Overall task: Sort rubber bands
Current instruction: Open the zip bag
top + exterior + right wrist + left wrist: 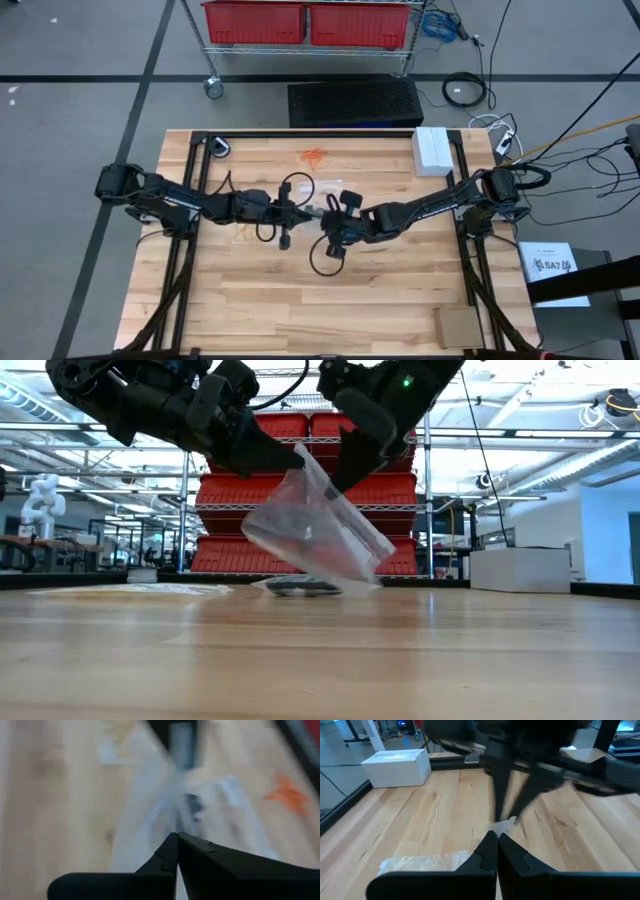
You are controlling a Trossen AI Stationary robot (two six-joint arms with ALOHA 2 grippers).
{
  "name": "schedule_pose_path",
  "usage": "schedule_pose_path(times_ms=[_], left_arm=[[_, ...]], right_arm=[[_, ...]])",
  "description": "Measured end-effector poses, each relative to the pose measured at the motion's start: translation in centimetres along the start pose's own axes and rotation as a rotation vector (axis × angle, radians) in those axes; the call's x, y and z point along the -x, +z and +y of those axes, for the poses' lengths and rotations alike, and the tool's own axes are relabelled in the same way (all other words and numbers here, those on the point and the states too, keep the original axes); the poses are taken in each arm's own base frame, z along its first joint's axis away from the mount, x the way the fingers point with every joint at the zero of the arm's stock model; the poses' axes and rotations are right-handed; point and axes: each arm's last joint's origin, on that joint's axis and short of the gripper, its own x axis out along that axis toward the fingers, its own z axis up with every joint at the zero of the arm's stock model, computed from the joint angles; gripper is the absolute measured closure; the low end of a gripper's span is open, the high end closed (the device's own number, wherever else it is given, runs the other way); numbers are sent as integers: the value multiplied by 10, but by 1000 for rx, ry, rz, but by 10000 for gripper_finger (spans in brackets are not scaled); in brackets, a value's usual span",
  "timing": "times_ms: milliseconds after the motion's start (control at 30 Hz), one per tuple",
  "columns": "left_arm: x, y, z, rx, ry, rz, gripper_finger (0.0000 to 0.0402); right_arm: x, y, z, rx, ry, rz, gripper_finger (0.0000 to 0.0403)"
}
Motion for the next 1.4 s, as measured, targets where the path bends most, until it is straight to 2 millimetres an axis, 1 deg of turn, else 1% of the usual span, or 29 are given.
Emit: schedule_pose_path(times_ms=[67, 133, 200, 300, 467, 533, 667, 767, 867, 933, 967, 1067, 1100, 1200, 1300, 1400], left_arm=[[0, 0, 0, 0, 4, 0, 402], [0, 0, 0, 1, 5, 1, 402], [0, 0, 0, 1, 7, 1, 402], [0, -1, 0, 1, 1, 5, 402], [0, -1, 0, 1, -4, 12, 402], [0, -1, 0, 4, -6, 14, 402], [0, -1, -1, 4, -11, 14, 402], [0, -1, -1, 3, -12, 14, 402], [0, -1, -1, 3, -10, 11, 402], [1, 1, -1, 4, -5, 5, 402], [2, 2, 0, 4, -4, 2, 402], [5, 6, -1, 8, -6, -20, 402], [5, 6, -2, 14, -8, -22, 402], [6, 7, -6, 15, -21, -25, 402], [6, 7, -10, 11, -37, -26, 402], [6, 8, -14, 8, -48, -33, 402]], right_arm=[[0, 1, 2, 9, 57, 5, 403], [0, 0, 2, 28, 79, 11, 403], [0, -1, 3, 38, 70, 21, 403], [1, -2, 0, 30, 9, 24, 403], [-3, 5, -9, -72, -7, -22, 401], [-5, 6, -12, -84, -13, -29, 392], [-7, 9, -17, -90, -12, -40, 359], [-9, 10, -20, -98, 30, -28, 333], [-12, 9, -21, -86, 67, -10, 322], [-14, 6, -20, -66, 64, 12, 328], [-14, 4, -20, -55, 61, 30, 338], [-11, -1, -16, -27, 60, 68, 385], [-10, -2, -13, -16, 64, 73, 393], [-7, 0, -5, -9, 88, 37, 398], [-6, 6, 0, -16, 104, -37, 401], [-8, 10, 2, -18, 102, -118, 402]])
